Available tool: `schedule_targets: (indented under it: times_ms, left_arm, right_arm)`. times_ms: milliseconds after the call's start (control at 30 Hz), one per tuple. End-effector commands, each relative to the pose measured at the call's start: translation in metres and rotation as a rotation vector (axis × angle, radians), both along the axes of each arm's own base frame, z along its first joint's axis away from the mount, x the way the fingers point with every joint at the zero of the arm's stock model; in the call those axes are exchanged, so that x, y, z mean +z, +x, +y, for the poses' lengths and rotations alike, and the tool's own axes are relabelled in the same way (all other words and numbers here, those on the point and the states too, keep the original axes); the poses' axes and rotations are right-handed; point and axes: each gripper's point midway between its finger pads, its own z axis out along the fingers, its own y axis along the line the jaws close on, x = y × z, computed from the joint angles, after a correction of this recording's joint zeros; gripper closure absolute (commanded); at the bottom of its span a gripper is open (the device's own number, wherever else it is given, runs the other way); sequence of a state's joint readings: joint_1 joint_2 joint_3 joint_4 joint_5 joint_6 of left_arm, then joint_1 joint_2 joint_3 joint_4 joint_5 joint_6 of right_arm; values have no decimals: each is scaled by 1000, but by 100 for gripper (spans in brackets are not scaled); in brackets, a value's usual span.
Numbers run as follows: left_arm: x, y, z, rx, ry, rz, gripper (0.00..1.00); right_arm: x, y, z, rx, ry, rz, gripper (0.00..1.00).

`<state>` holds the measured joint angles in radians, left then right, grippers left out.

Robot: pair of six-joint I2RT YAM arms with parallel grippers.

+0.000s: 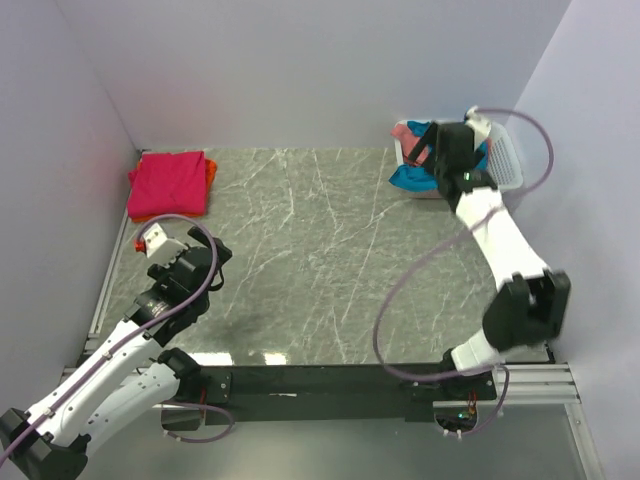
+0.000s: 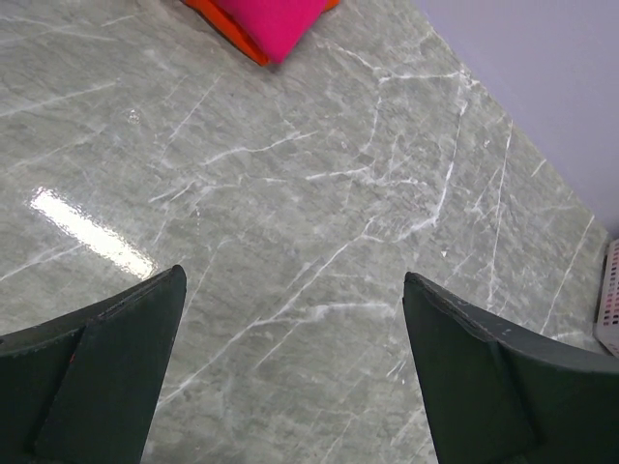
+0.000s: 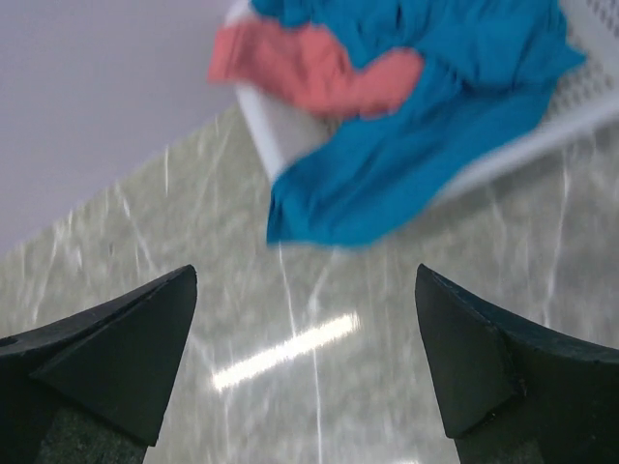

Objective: Fold and stack the t-shirts
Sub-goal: Grab the tshirt from the pile

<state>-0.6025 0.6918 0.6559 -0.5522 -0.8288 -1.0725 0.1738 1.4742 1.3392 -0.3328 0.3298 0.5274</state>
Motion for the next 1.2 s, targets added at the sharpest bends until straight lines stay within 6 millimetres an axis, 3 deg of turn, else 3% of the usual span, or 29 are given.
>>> schedule_targets:
  times_ms: [0,33,67,100,133,167,200,233,267,300,333,367,433,467,500,533,567,733,933,1000,1167]
  left_arm:
    - [0,0,8,52,2,-18,1]
    - [-1,0,8,45,9,-17,1]
    - [2,3,4,30,0,-29,1]
    - [2,3,4,21,12,-29,1]
    - [3,4,2,13,10,-31,1]
    - [4,5,1,11,4,-38,1]
    - [4,6,1,10,13,-36,1]
    - [4,6,0,7,12,-35,1]
    - [3,7,1,14,16,-32,1]
    - [3,8,0,11,18,-32,1]
    - [7,10,-4,-5,16,-34,1]
    - [7,12,-7,-20,24,-28,1]
    - [11,15,-15,-57,18,-25,1]
    - [10,17,-16,-62,27,-17,1]
    - [9,18,-18,-63,24,-11,1]
    - [9,20,-18,-57,29,-1,1]
    - [8,21,-19,-57,28,3,1]
    - [8,28,-28,-78,33,29,1]
    - [6,33,-36,-102,34,46,1]
    - [7,34,-36,-92,30,47,1]
    - [3,33,-34,-84,41,66,1]
  right_arm:
    - [-2,37,-36,-71,-65,82,0]
    - [18,52,-49,-98,-66,56,0]
    - [-9,71,-55,-106,-77,120,0]
    - [-14,82,-60,-106,-86,139,0]
    - [4,96,-67,-117,-86,118,0]
    - [-29,112,-79,-132,-88,186,0]
    - [-34,123,-78,-120,-91,197,0]
    - [-16,136,-93,-138,-82,154,0]
    - [-42,151,-107,-149,-87,185,0]
    - [-44,161,-114,-148,-98,166,0]
    - [-32,179,-121,-156,-100,85,0]
    - [-46,189,-126,-153,-99,75,0]
    - [-49,207,-140,-157,-79,-9,0]
    - [-60,216,-135,-118,-52,-20,0]
    - [-65,221,-138,-117,-38,-30,0]
    - [-57,229,-138,-113,-38,-64,0]
    - [-79,237,-136,-99,-34,-40,0]
    - [-116,257,-138,-77,-49,-52,0]
    - [-96,268,-139,-85,-3,-152,8]
    - [-92,274,-130,-51,36,-194,12]
    - [-102,286,-116,-22,156,-236,23]
